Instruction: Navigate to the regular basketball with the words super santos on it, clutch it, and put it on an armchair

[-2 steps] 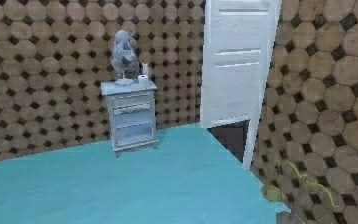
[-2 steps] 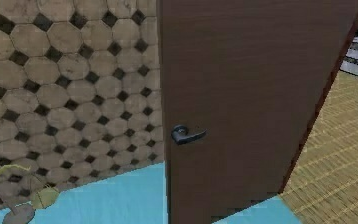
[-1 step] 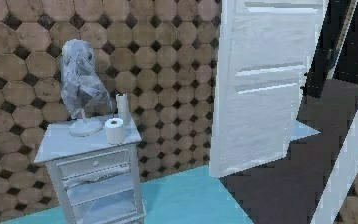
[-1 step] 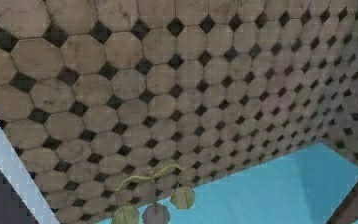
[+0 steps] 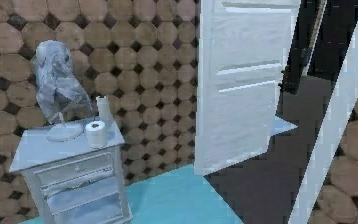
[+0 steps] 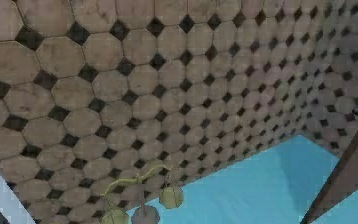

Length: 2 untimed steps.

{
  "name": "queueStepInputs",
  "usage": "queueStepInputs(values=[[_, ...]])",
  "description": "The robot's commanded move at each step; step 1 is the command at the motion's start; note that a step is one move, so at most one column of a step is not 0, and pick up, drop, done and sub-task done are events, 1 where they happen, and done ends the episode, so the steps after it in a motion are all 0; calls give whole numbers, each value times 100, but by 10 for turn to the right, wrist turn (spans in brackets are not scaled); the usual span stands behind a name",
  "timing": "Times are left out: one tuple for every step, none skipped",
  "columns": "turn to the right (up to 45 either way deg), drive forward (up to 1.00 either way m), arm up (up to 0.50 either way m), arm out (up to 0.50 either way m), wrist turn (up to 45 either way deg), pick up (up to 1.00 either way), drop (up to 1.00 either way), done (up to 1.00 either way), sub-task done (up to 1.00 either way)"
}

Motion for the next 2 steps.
queueStepInputs(values=[[0,85,0,0,0,0,0,0,0],[450,0,0,0,0,0,0,0,0]])
